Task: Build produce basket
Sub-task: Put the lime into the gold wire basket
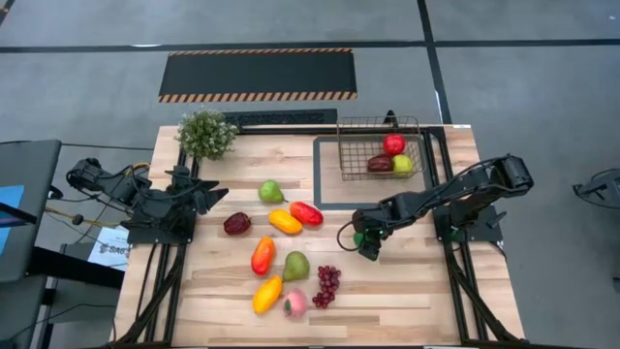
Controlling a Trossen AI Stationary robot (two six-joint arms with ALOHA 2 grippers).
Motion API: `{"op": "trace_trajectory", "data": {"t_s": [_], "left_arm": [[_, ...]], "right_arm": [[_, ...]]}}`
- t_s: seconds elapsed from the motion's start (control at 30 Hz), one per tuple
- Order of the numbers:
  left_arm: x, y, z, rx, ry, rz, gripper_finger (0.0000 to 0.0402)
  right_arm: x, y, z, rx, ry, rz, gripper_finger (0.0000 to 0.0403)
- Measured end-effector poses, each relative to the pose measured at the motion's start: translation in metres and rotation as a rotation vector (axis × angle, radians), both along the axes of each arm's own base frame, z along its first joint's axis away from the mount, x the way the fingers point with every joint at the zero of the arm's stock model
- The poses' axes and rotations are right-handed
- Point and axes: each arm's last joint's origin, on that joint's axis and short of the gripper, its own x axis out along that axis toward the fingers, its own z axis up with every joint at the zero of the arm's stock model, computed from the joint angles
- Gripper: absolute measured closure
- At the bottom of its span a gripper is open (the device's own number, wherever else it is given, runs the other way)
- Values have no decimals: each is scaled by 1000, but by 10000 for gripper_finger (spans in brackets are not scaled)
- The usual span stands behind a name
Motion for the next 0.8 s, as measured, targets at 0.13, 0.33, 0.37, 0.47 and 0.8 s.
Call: {"op": "trace_trajectory", "data": {"t_s": [0.13,0.33,0.37,0.47,0.8], "left_arm": [[0,0,0,-1,0,0,17],[0,0,0,-2,-1,1,17],[0,0,0,-2,-1,1,17],[0,0,0,-7,-4,4,17],[0,0,0,-17,-16,25,17]], "right_arm": [[6,1,7,4,-8,1,130],[20,-5,56,-22,-100,75,128],[21,-10,66,-33,-112,83,126],[19,-30,101,-105,-163,82,121],[-5,-142,184,-345,-350,-361,118]]}}
